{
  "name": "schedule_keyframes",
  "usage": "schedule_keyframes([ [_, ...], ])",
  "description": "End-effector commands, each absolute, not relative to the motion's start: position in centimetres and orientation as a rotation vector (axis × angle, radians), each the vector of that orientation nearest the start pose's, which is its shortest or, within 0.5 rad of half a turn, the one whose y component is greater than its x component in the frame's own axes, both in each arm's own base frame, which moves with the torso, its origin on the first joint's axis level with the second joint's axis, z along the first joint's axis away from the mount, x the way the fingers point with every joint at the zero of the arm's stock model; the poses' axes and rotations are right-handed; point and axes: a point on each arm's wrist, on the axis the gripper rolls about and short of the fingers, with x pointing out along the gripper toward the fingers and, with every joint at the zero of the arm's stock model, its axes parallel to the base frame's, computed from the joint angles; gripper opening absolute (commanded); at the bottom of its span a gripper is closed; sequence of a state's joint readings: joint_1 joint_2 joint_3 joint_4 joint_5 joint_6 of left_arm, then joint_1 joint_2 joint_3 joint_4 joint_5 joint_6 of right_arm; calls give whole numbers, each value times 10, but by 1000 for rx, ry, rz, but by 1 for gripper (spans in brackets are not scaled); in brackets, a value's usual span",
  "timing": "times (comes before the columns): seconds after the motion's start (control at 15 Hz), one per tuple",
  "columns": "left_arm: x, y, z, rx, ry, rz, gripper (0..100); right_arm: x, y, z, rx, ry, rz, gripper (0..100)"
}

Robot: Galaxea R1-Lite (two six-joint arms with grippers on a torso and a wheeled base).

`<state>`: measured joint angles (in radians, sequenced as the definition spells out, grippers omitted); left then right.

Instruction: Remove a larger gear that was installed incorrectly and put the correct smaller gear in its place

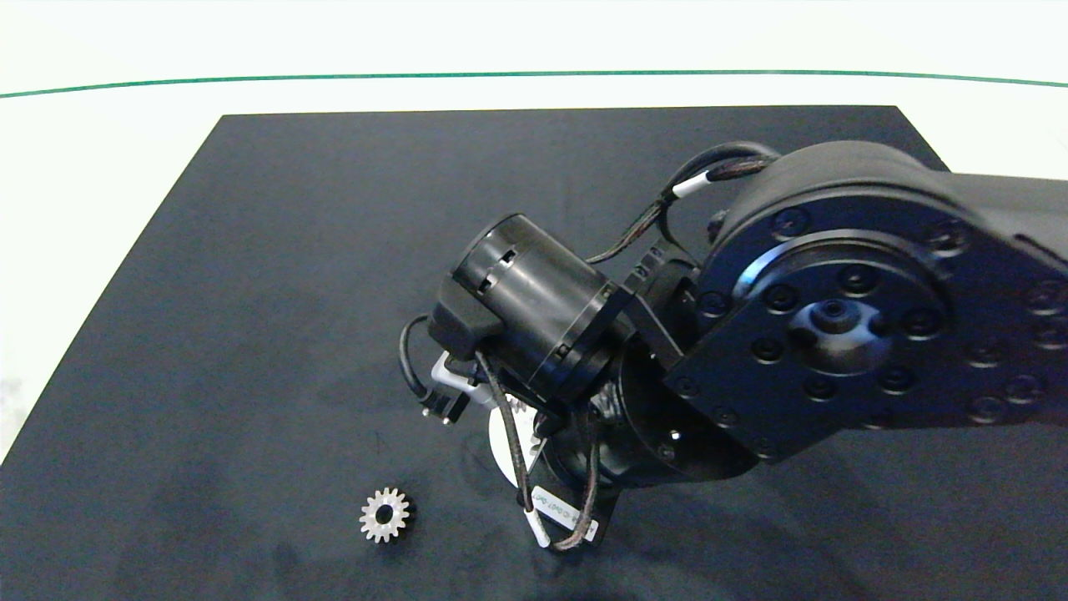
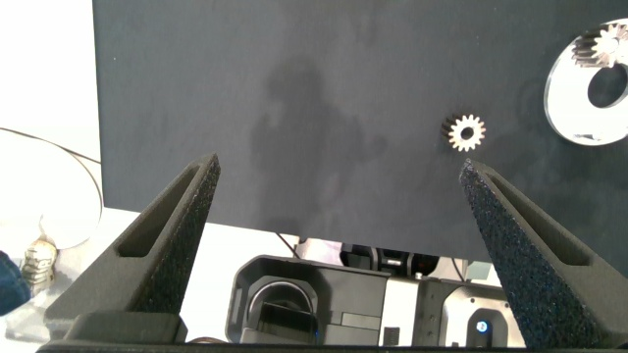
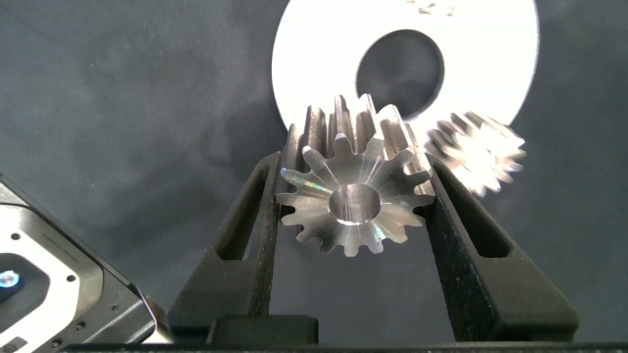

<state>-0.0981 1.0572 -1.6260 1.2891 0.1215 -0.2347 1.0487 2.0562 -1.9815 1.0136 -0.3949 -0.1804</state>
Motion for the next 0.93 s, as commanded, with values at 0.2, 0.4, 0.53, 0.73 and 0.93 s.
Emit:
schedule_keyframes([
  [0.2,36,-1,351,-146,715,109,100,181,266,242,-896,835,622,0],
  [0.4,36,-1,351,-146,715,109,100,181,245,227,-874,842,588,0],
  [0.53,36,-1,351,-146,715,109,100,180,234,215,-871,858,576,0],
  [0.73,36,-1,351,-145,717,109,100,178,223,202,-863,873,561,0],
  [0.93,36,-1,351,-145,717,109,100,180,214,186,-829,888,567,0],
])
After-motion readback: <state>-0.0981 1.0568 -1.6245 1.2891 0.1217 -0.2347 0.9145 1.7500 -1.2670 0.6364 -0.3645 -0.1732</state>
